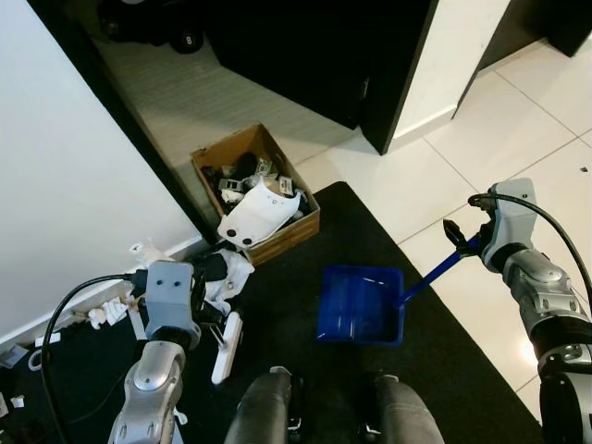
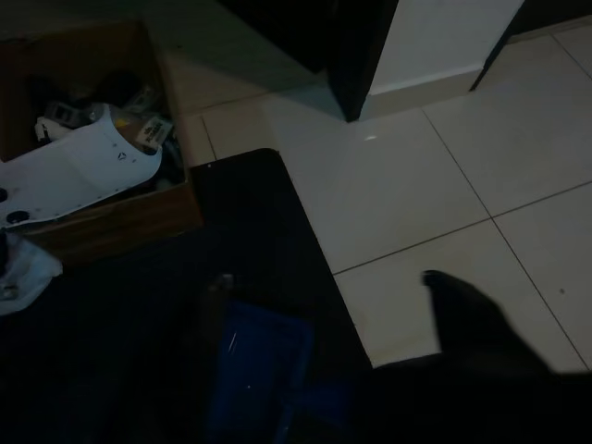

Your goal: Sweep floor

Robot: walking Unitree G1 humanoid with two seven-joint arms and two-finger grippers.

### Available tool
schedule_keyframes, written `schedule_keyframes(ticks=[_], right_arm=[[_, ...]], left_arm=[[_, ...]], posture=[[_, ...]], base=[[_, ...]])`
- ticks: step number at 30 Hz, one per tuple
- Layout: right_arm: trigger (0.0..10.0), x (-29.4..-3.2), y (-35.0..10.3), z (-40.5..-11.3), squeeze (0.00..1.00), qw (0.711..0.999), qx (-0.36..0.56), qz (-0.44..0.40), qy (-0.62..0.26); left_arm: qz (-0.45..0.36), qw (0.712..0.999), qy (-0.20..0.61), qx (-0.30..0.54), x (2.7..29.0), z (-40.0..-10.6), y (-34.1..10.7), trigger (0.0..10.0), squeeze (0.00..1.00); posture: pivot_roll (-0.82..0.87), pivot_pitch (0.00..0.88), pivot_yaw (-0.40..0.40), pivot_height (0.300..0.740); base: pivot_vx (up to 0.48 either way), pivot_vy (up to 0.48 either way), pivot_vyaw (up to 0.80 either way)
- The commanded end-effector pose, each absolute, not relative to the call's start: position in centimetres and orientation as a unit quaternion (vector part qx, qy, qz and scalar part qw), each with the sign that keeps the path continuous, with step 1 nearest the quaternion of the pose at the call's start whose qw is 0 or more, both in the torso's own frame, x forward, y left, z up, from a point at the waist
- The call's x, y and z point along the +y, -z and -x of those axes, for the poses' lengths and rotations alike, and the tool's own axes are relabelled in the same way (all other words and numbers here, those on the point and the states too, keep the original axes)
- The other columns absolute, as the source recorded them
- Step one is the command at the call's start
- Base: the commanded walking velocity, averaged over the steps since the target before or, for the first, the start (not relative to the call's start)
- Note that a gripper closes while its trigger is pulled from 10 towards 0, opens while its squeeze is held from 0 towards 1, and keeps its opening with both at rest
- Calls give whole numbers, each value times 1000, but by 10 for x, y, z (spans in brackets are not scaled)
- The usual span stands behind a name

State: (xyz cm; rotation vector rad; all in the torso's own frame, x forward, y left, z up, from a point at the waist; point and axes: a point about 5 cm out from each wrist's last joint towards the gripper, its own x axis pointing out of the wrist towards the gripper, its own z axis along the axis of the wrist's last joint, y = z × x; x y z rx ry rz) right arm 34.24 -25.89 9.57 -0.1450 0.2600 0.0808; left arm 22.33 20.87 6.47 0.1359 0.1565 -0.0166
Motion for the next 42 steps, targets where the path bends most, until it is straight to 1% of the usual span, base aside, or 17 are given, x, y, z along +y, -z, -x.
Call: schedule_keyframes(ticks=[1,3,9,16,18,21,27,28,29,34,38,42], right_arm=[[902,-262,-89,-339,0,984,151,82,-44],[0,-261,-89,-340,0,983,157,87,-50],[0,-261,-91,-342,0,982,154,89,-57],[0,-258,-96,-346,0,986,137,73,-61],[0,-250,-101,-348,0,988,114,57,-87],[0,-239,-108,-349,0,987,82,52,-131],[0,-232,-114,-347,0,981,60,46,-180],[10000,-229,-116,-346,0,978,56,44,-197],[10000,-224,-119,-342,0,973,53,40,-221],[10000,-208,-119,-336,0,962,51,40,-264],[10000,-200,-116,-333,0,957,54,38,-281],[10000,-186,-111,-329,0,949,66,44,-305]], left_arm=[[-87,993,3,74,214,-221,-69,10000,0],[-87,994,1,73,213,-222,-70,10000,0],[-84,994,-2,72,212,-223,-70,10000,0],[-81,994,-7,73,211,-222,-68,10000,0],[-78,994,-14,72,212,-223,-68,10000,0],[-69,995,-34,67,221,-227,-73,10000,0],[-56,994,-47,79,235,-228,-78,10000,0],[-54,994,-50,82,241,-229,-82,10000,0],[-50,994,-53,85,248,-231,-90,10000,0],[-64,994,-75,55,264,-239,-107,10000,0],[-73,993,-82,45,269,-244,-112,10000,0],[-111,989,-91,38,281,-251,-116,10000,0]], posture=[[151,251,36,740],[151,250,34,740],[148,247,21,740],[141,239,9,740],[136,232,6,740],[133,222,5,740],[132,207,3,740],[134,200,3,740],[129,193,5,740],[121,173,14,740],[116,165,16,740],[105,150,10,740]], base=[[0,0,0],[0,0,0],[0,0,0],[0,0,0],[0,0,0],[0,0,0],[0,0,0],[0,0,0],[0,0,0],[0,0,0],[0,0,0],[0,0,0]])
